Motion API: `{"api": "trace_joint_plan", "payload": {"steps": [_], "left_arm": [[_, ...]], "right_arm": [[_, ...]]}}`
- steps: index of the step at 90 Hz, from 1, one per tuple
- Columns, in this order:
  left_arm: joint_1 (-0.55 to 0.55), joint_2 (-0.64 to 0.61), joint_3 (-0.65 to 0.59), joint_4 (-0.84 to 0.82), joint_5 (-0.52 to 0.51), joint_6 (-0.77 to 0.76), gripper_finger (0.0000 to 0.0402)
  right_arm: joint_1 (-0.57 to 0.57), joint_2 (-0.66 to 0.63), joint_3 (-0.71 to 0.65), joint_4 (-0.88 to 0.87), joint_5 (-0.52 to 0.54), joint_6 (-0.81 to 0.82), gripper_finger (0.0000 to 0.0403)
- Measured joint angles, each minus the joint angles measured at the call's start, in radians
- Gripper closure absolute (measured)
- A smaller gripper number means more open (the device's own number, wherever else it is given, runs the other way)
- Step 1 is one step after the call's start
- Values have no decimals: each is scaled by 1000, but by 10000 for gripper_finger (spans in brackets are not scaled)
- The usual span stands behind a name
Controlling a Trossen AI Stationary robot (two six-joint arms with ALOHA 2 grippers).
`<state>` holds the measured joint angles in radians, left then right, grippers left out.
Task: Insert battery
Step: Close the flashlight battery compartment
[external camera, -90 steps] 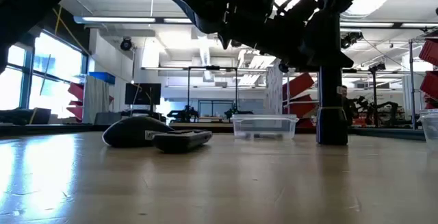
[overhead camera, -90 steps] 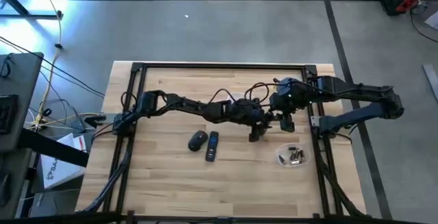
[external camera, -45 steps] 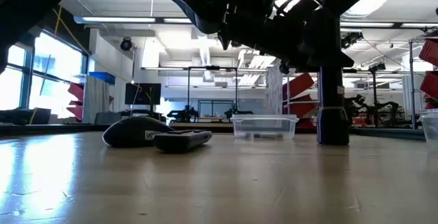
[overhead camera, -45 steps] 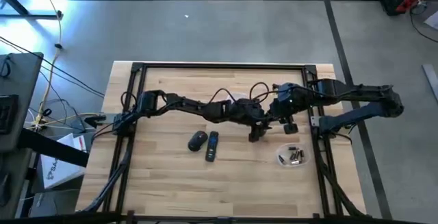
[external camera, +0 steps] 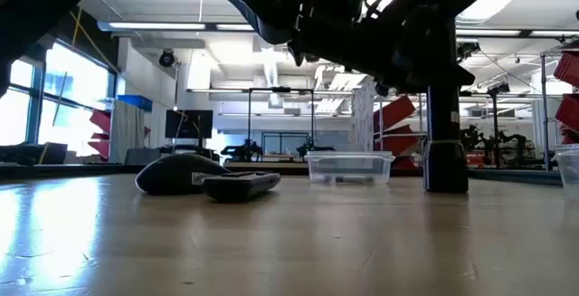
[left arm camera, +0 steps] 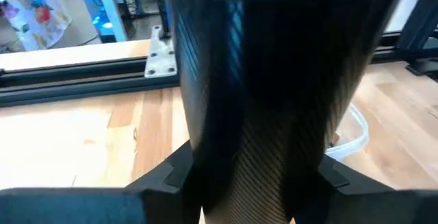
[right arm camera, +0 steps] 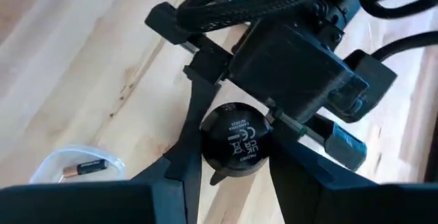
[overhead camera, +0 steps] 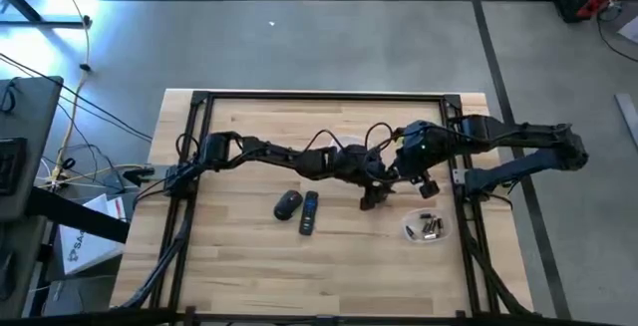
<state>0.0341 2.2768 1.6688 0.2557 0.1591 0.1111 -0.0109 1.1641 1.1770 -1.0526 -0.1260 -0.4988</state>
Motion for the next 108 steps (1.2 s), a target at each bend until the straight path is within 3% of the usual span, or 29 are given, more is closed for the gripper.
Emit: {"api": "trace_joint_plan", "payload": {"steps": [34, 108], "left_arm": [[-2, 2, -3, 37, 51, 39, 264], [12, -6, 10, 15, -81, 1, 268]], "right_arm": [[-1, 7, -1, 8, -80, 9, 288], [1, 15, 1, -24, 98, 412, 288]]}}
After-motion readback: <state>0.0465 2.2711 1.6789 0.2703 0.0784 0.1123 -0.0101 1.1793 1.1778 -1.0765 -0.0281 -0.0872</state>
